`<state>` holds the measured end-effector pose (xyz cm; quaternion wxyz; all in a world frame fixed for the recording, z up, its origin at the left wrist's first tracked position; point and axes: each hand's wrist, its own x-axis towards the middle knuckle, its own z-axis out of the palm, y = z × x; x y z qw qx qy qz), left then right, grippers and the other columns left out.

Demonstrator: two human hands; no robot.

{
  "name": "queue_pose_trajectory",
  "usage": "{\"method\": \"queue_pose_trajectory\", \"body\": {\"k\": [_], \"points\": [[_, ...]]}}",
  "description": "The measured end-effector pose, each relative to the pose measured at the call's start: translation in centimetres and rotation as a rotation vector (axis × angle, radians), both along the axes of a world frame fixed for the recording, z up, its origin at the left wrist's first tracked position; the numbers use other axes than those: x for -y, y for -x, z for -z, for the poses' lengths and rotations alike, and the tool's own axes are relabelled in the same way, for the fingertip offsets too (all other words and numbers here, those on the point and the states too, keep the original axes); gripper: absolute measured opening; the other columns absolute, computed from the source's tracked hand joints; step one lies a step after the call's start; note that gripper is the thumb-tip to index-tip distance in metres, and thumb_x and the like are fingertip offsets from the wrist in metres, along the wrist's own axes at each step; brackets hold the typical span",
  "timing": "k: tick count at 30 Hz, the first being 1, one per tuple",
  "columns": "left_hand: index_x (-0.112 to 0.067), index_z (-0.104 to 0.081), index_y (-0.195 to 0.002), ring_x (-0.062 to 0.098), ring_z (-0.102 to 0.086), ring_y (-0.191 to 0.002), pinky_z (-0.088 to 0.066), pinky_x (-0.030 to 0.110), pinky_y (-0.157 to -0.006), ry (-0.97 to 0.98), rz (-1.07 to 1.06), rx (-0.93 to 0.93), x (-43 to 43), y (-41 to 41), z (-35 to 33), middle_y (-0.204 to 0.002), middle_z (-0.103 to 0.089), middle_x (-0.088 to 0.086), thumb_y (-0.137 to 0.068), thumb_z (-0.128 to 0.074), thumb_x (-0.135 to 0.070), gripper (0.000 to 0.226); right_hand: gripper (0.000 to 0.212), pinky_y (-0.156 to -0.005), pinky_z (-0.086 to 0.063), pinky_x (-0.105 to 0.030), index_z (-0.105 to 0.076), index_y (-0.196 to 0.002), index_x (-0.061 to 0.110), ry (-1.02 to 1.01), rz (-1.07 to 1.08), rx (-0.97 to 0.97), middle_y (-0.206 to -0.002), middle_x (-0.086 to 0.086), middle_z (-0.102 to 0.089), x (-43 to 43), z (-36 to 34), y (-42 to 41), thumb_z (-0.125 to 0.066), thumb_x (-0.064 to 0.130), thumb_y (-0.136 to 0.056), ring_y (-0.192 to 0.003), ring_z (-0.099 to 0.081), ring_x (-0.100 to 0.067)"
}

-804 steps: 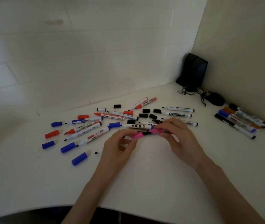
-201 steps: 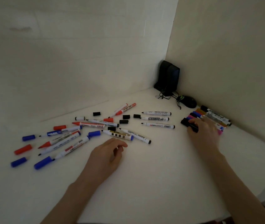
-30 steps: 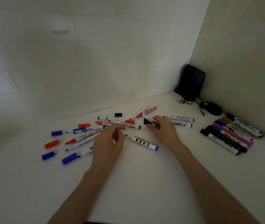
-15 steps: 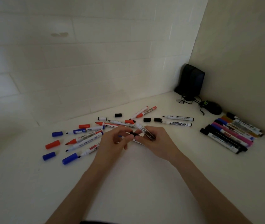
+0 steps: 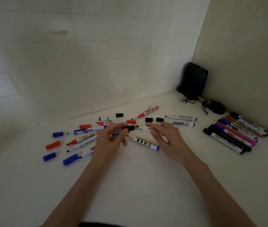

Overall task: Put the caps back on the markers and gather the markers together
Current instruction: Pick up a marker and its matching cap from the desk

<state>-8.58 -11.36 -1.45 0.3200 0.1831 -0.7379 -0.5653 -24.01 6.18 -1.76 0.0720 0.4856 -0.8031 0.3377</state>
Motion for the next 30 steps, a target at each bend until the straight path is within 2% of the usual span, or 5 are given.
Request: {"method": "queue_pose_trajectory", "body": {"k": [11, 18, 23, 27, 30], "points": [[-0.021, -0.071, -0.114, 0.012, -0.064, -0.059, -0.047, 0.020, -0.051, 0.053, 0.037, 0.015, -0.1, -0.2, -0.1, -0.094, -0.076, -0.006, -0.094, -0.063, -0.018, 0.022, 0.036, -0.080, -0.033, -0.033, -0.061, -0.129, 0.036, -0.018, 0.038, -0.183, -0.090, 0.013, -0.046, 0.3, -0.1, -0.6, -0.038, 0.043, -0.103, -0.087, -0.045, -0.011], [-0.021, -0.073, -0.110, 0.013, -0.064, -0.059, -0.047, 0.014, -0.054, 0.076, 0.056, 0.003, -0.5, -0.2, -0.3, -0.088, -0.076, -0.006, -0.091, -0.066, -0.016, 0.020, 0.034, -0.082, -0.037, -0.034, -0.071, -0.115, 0.028, 0.091, 0.048, -0.201, -0.092, 0.017, -0.050, 0.6, -0.5, -1.2, -0.049, 0.047, -0.096, -0.090, -0.051, -0.010], [-0.022, -0.074, -0.106, 0.007, -0.064, -0.059, -0.047, 0.011, -0.057, 0.134, 0.027, 0.044, -0.7, -0.4, -0.3, -0.079, -0.074, -0.012, -0.090, -0.067, -0.017, 0.018, 0.030, -0.077, -0.044, -0.035, -0.074, -0.110, 0.021, 0.119, 0.010, -0.243, -0.090, 0.009, -0.058, 0.6, -0.2, -1.1, -0.054, 0.040, -0.098, -0.085, -0.053, -0.014], [-0.021, -0.075, -0.103, 0.009, -0.070, -0.067, -0.052, 0.013, -0.068, 0.131, 0.015, 0.045, -0.6, -0.5, -0.2, -0.077, -0.075, -0.011, -0.089, -0.068, -0.013, 0.017, 0.023, -0.071, -0.045, -0.038, -0.075, -0.109, 0.020, 0.110, 0.021, -0.270, -0.087, 0.007, -0.060, 0.8, 0.1, -1.3, -0.060, 0.033, -0.097, -0.083, -0.056, -0.017], [-0.019, -0.075, -0.101, 0.005, -0.070, -0.065, -0.049, 0.009, -0.062, 0.114, 0.004, 0.030, -0.7, -0.5, -0.2, -0.077, -0.076, -0.007, -0.089, -0.068, -0.010, 0.016, 0.025, -0.067, -0.045, -0.041, -0.075, -0.109, 0.021, 0.111, 0.031, -0.236, -0.086, 0.007, -0.059, 1.0, 0.3, -1.5, -0.058, 0.034, -0.097, -0.080, -0.056, -0.019]]}}
